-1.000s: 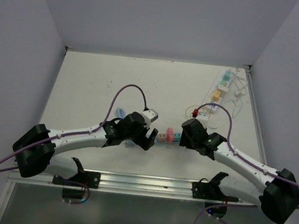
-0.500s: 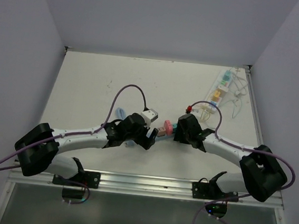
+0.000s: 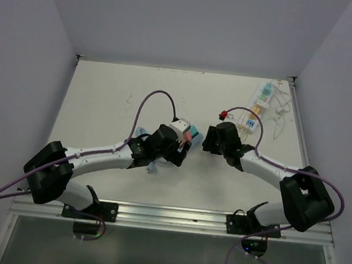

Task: Pull the plug off the socket

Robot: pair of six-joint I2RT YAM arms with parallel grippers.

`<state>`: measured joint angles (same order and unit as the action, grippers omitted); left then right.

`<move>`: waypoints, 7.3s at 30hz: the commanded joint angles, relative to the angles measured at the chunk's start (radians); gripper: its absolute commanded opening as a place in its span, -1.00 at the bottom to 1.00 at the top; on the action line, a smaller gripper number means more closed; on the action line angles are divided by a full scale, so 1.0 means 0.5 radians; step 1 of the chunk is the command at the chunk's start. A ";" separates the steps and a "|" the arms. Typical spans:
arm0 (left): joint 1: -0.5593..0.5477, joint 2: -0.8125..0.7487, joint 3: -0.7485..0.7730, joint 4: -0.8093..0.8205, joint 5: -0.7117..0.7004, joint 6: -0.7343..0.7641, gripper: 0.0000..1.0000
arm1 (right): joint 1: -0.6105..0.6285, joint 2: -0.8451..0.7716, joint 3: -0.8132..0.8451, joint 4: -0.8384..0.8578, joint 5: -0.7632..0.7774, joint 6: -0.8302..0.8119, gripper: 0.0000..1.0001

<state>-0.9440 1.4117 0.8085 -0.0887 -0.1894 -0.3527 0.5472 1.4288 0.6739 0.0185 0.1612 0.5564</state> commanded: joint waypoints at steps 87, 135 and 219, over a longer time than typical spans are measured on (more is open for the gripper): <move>0.513 0.303 -0.190 0.913 0.689 -1.390 0.33 | 0.636 -0.161 -0.421 0.896 0.070 0.366 -1.00; 1.295 -0.311 -0.457 0.591 0.744 -1.028 -0.94 | 0.498 -0.682 -0.363 0.362 0.212 0.167 -1.00; 0.759 -0.105 -0.356 0.935 0.808 -1.501 0.37 | 0.532 -0.480 -0.145 0.288 -0.215 0.041 -1.00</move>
<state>-0.5549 1.3720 0.6456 0.3355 0.2161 -1.0916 0.8070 1.1919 0.5976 0.0601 0.0265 0.5621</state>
